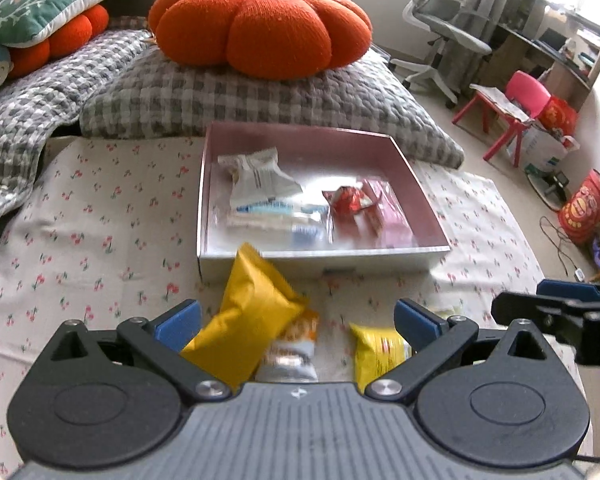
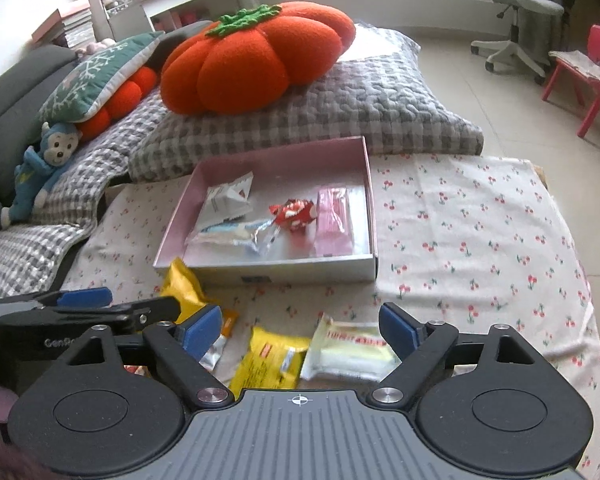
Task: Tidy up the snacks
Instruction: 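Withdraw both tools from the box back toward the snack pile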
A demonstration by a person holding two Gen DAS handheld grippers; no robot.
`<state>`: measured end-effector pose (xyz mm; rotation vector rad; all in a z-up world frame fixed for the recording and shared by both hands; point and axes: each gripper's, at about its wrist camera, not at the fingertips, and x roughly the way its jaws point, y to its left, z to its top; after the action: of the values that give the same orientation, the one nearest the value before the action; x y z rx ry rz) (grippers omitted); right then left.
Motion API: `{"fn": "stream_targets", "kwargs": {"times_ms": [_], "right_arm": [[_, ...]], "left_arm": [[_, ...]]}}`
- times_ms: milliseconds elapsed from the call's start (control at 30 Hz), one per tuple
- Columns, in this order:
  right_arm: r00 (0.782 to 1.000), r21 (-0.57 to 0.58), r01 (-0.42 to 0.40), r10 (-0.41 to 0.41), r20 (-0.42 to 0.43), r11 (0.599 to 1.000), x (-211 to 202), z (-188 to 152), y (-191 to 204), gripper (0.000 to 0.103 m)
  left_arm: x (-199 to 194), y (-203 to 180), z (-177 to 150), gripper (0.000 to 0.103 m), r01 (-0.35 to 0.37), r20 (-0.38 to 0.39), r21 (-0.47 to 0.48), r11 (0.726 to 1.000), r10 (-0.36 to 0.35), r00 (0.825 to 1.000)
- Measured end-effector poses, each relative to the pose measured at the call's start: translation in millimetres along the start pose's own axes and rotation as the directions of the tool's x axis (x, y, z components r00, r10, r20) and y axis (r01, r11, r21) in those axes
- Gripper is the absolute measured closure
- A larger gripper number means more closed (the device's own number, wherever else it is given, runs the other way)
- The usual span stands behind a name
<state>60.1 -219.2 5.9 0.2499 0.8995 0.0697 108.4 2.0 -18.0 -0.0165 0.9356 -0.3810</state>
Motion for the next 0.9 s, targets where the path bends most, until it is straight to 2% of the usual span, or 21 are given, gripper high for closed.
{"fn": "stream_targets", "kwargs": {"times_ms": [333,400,500,667,900], "right_arm": [[1.0,-0.019,0.005,-0.005,0.024,1.0,-7.3,-26.6,4.1,0.015],[1.0,-0.021,-0.005,0.006,0.027,1.0,-7.4,-32.7,3.6,0.011],[1.0,-0.027,-0.014,0.014,0.011,1.0,-4.6,-39.9,4.0,0.01],[1.0,-0.053,-0.011,0.011,0.011,0.999,-1.1,-52.9,4.3,0.01],[0.999,-0.078,0.037,-0.034,0.033,0.996,1.2,-70.4,-10.3,0.01]], "left_arm": [[-13.5,6.8,-34.0,0.0,0.031,-0.002,-0.04,0.999,-0.031,1.0],[-16.2,8.5,-40.2,0.0,0.031,0.002,-0.04,0.999,-0.031,1.0],[-17.8,11.4,-46.6,0.0,0.034,0.002,-0.044,0.998,-0.034,0.999],[-17.3,19.0,-59.3,0.0,0.038,-0.014,-0.026,0.999,-0.039,0.999],[-13.8,30.2,-82.1,0.0,-0.004,-0.018,0.026,1.0,0.004,1.0]]}}
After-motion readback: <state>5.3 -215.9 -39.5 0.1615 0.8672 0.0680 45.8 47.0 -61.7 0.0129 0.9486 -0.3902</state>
